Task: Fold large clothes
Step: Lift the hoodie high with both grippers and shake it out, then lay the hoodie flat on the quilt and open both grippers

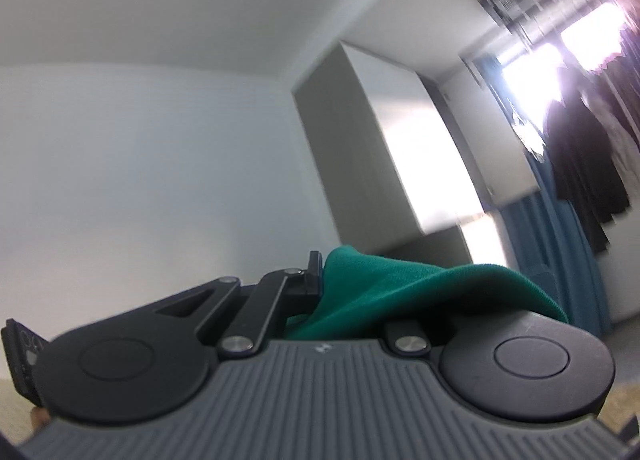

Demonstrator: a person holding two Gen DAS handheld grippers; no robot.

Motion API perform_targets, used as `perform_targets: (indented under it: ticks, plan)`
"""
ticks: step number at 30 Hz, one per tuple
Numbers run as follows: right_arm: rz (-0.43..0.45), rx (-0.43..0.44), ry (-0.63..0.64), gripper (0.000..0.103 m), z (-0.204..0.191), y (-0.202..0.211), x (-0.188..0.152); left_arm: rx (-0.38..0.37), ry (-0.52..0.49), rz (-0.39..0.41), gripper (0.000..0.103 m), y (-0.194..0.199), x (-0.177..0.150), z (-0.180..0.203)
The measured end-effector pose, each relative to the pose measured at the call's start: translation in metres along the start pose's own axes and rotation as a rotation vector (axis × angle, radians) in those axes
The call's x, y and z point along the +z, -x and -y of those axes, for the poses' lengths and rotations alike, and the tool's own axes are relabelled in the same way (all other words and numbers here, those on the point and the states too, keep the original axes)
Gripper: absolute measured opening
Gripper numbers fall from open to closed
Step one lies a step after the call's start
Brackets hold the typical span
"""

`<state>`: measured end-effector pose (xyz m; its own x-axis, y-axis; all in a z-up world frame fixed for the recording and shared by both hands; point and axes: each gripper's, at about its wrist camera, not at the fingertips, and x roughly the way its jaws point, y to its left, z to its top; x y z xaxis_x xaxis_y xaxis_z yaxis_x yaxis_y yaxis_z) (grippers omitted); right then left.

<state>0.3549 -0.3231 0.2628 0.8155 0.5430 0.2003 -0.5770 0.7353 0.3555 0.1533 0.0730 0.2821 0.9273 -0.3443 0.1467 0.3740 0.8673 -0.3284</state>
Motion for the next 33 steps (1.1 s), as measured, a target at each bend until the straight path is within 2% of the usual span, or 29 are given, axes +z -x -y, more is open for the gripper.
perform_targets:
  ticks: [3, 7, 11, 17, 19, 22, 24, 28, 31, 33]
  plan:
    - [-0.071, -0.059, -0.038, 0.009, 0.046, -0.014, -0.06, 0.034, 0.017, -0.081, 0.007, -0.042, -0.067, -0.04]
    - [-0.143, -0.133, -0.09, 0.009, 0.108, -0.056, -0.131, 0.1, 0.033, -0.117, 0.007, -0.105, -0.149, -0.093]
    - [-0.22, -0.214, -0.114, 0.009, 0.172, -0.117, -0.203, 0.195, 0.07, -0.199, 0.007, -0.188, -0.233, -0.16]
    - [-0.308, -0.336, -0.071, 0.009, 0.269, -0.226, -0.309, 0.26, 0.057, -0.293, 0.007, -0.329, -0.361, -0.264]
    - [-0.343, -0.371, -0.082, 0.009, 0.3, -0.248, -0.342, 0.281, 0.054, -0.358, 0.007, -0.386, -0.402, -0.29]
    - [-0.403, -0.419, -0.117, 0.009, 0.334, -0.262, -0.392, 0.287, 0.124, -0.447, 0.007, -0.435, -0.459, -0.344]
    - [-0.453, -0.448, -0.147, 0.009, 0.354, -0.271, -0.422, 0.292, 0.141, -0.499, 0.007, -0.457, -0.49, -0.372]
    - [-0.535, -0.485, -0.174, 0.009, 0.365, -0.276, -0.449, 0.322, 0.145, -0.584, 0.007, -0.489, -0.529, -0.409]
    - [-0.606, -0.503, -0.222, 0.009, 0.383, -0.285, -0.466, 0.348, 0.134, -0.63, 0.007, -0.5, -0.546, -0.417]
    - [-0.612, -0.506, -0.261, 0.009, 0.389, -0.284, -0.467, 0.356, 0.119, -0.642, 0.007, -0.505, -0.551, -0.416]
